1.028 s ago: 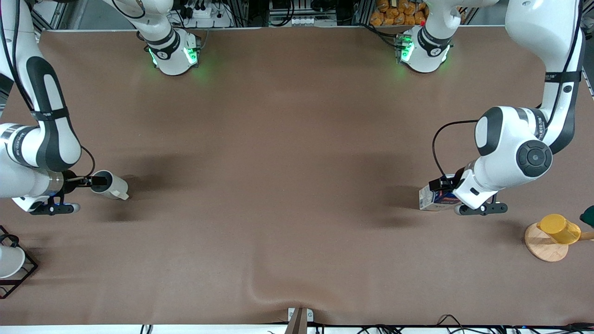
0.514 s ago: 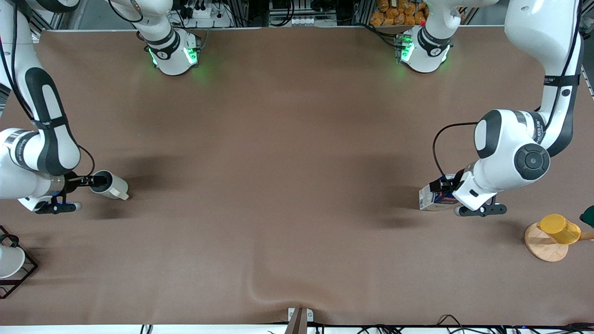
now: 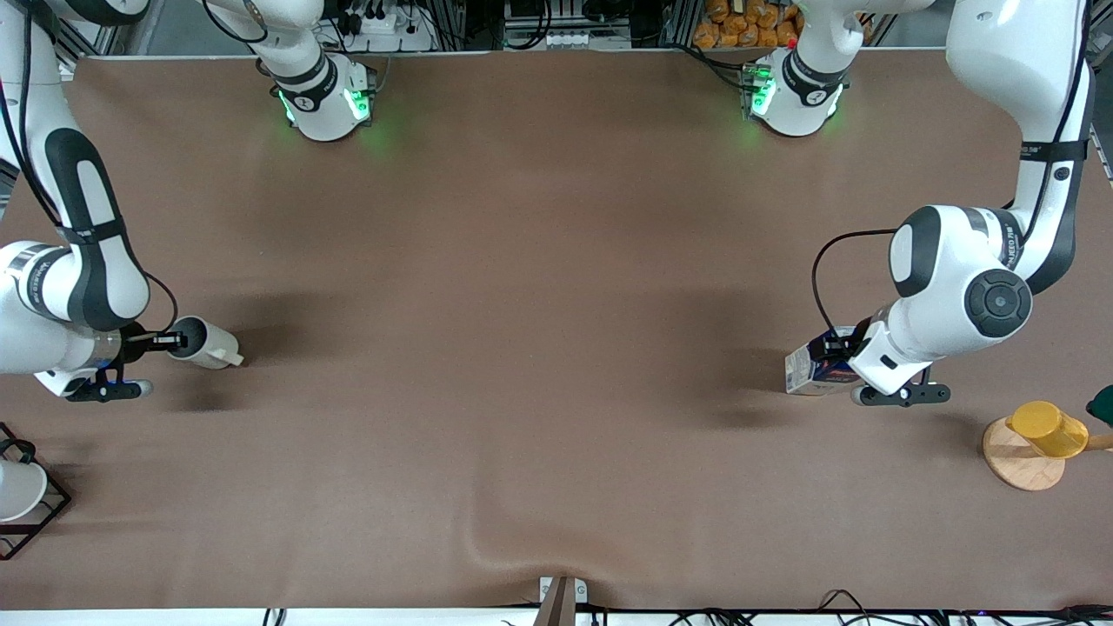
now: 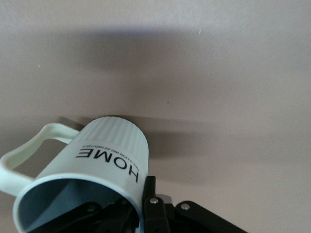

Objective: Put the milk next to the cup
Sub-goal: 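Lift the white mug with the right gripper toward the table center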

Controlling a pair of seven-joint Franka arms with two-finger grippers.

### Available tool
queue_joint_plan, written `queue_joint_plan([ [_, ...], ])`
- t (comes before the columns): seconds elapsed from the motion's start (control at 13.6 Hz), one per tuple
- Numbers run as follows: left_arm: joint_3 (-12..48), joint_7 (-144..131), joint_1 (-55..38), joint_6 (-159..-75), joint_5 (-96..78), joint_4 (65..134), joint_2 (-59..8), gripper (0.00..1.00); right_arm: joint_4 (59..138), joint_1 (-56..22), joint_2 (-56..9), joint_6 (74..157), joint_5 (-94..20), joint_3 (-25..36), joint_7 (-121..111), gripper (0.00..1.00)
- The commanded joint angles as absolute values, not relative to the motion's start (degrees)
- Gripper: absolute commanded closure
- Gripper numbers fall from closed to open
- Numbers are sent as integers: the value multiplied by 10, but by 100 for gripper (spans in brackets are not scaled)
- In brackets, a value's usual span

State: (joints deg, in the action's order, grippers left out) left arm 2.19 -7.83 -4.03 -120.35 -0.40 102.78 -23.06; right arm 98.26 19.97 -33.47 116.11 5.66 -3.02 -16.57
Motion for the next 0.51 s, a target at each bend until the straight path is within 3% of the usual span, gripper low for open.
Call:
queue_joint_plan([
  [0.0,24,-72,-37,-1208,9,1018,-231,36,945,205,-320,1116,47,-40,-165,100],
  [0.15,24,-79,-37,-1205,8,1017,-229,46,898,201,-320,1057,47,-42,-165,100],
  [0.44,20,-77,-30,-1201,8,1006,-224,46,806,188,-308,950,12,-59,-174,100],
])
